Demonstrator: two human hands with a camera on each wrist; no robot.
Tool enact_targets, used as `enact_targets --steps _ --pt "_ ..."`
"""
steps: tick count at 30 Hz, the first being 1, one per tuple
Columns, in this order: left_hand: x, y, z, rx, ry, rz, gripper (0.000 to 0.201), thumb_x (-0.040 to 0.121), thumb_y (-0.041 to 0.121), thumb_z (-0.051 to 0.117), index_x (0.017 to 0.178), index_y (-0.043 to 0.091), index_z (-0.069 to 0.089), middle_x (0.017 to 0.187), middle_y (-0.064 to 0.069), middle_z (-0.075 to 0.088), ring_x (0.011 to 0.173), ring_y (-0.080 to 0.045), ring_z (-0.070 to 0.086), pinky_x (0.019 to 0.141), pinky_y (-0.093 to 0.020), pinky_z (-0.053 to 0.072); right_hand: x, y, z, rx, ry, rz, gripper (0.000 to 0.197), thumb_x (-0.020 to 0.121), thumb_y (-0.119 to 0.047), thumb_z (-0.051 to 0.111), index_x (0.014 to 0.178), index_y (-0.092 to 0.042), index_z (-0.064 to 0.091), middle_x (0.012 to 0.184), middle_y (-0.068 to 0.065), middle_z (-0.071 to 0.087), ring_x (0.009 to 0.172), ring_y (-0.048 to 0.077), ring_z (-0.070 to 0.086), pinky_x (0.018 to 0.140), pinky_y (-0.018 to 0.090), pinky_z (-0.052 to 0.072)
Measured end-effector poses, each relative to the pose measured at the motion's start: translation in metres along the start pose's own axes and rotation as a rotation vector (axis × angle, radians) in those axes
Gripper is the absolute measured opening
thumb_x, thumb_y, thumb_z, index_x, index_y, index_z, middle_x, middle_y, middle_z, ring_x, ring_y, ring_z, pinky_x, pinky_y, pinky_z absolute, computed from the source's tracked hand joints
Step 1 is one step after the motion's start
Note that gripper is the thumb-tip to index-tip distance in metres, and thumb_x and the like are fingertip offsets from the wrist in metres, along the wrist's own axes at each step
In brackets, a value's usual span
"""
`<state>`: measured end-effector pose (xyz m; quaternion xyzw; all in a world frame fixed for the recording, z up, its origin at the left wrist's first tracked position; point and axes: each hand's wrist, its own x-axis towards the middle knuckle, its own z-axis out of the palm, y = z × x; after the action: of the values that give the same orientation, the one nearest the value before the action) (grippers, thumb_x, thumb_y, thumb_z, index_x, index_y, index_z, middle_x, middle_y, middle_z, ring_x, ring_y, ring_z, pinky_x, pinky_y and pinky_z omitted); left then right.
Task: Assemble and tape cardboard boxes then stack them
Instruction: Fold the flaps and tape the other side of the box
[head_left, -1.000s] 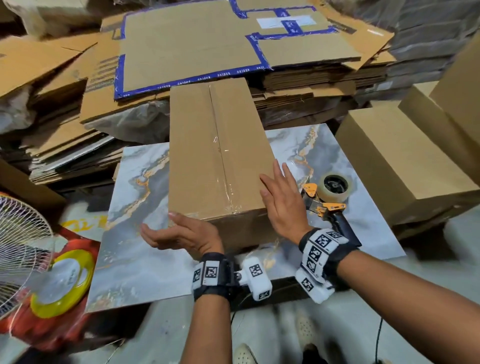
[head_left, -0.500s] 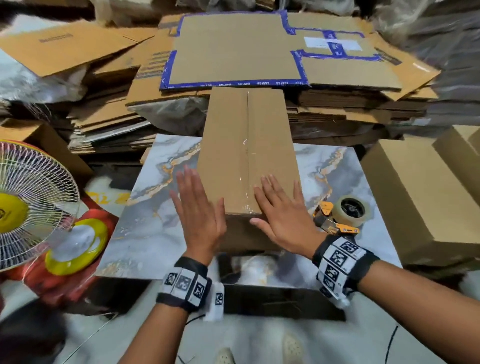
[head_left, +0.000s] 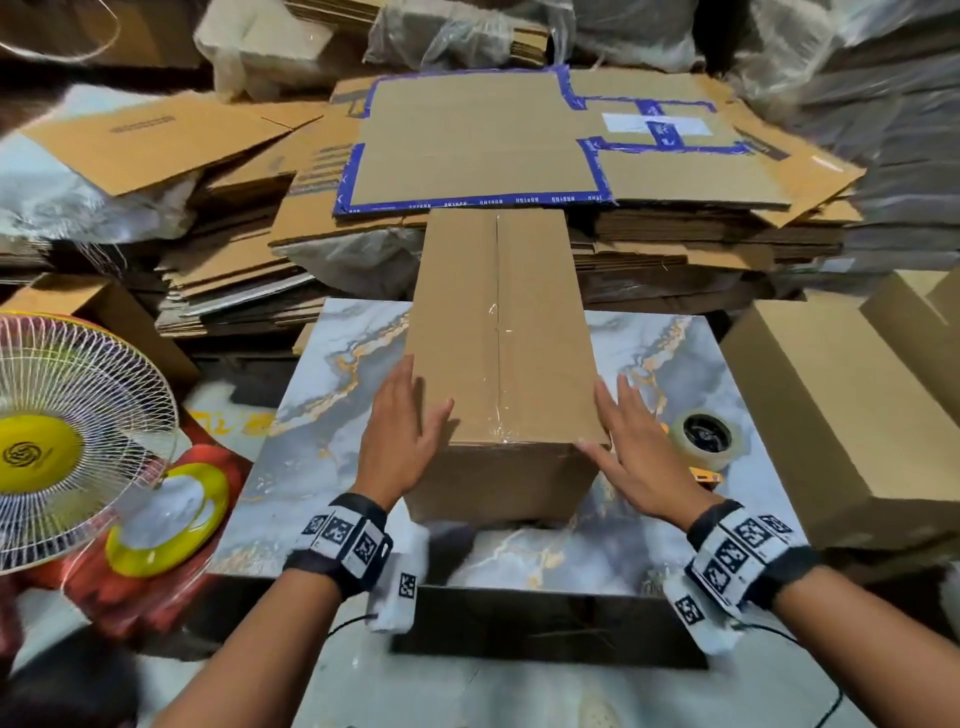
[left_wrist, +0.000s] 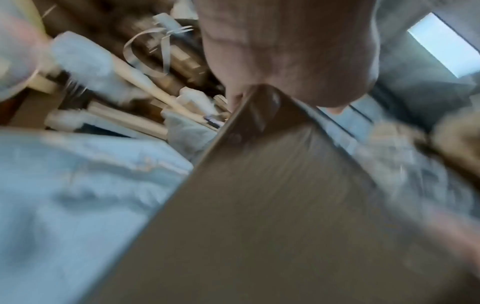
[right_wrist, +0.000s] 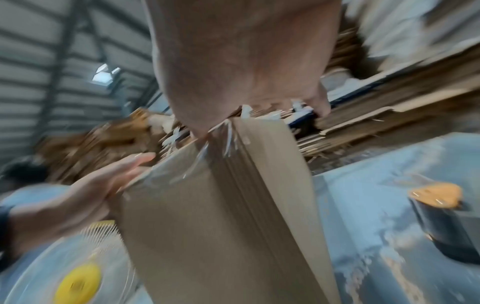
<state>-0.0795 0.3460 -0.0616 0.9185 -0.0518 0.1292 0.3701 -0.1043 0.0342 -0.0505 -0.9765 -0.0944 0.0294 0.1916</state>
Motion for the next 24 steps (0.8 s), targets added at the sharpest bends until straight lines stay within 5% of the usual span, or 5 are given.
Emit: enact_targets --steps 7,11,14,18,24 --pt "0.015 -0.004 -0.014 -0.874 -0.162 -0.717 0.043 0.105 0.045 0.047 0.138 0.02 0.058 0.136 0.002 0.062 0.126 -0.018 0.056 0.103 -0.036 0.044 0.019 -0.018 0.001 1.197 0.109 0.633 0.086 0.085 -0.081 0.048 0.151 -0.026 0.037 0.148 -0.003 0.048 0.128 0.022 0.05 0.104 0.046 0.045" --pt "0.016 0.033 -0.009 -0.718 -0.206 -0.641 0.047 0.092 0.044 0.065 0.125 0.011 0.067 0.109 0.002 0.069 0.096 -0.018 0.062 0.076 -0.03 0.042 0.033 -0.005 0.006 0.936 0.123 0.446 0.1 0.07 -0.082 0.064 0.146 -0.019 0.046 0.144 -0.001 0.057 0.132 0.022 0.053 0.111 0.047 0.043" --pt "0.026 0.082 -0.022 -0.626 -0.212 -0.564 0.029 0.099 0.036 0.061 0.116 0.014 0.07 0.11 -0.002 0.074 0.099 -0.026 0.068 0.067 -0.029 0.047 0.018 -0.02 -0.062 0.698 0.202 0.413 0.046 0.093 -0.046 0.061 0.126 -0.014 0.06 0.12 -0.002 0.066 0.112 0.024 0.06 0.095 0.036 0.048" --pt "0.033 0.161 -0.027 -0.631 -0.222 -0.399 0.019 0.101 0.029 0.059 0.107 0.015 0.071 0.086 0.004 0.074 0.061 -0.003 0.067 0.043 -0.014 0.042 -0.007 0.012 -0.128 0.53 0.336 0.39 0.033 0.097 -0.038 0.057 0.122 -0.017 0.062 0.116 0.005 0.067 0.107 0.03 0.06 0.083 0.036 0.046" --pt "0.047 0.284 0.011 -0.694 -0.157 -0.231 0.02 0.101 0.024 0.059 0.115 0.014 0.069 0.101 0.001 0.078 0.079 -0.009 0.072 0.053 -0.016 0.049 -0.052 0.088 -0.213 0.607 0.534 0.263 0.038 0.093 -0.045 0.065 0.127 -0.027 0.058 0.113 -0.006 0.067 0.104 0.021 0.063 0.08 0.032 0.046"
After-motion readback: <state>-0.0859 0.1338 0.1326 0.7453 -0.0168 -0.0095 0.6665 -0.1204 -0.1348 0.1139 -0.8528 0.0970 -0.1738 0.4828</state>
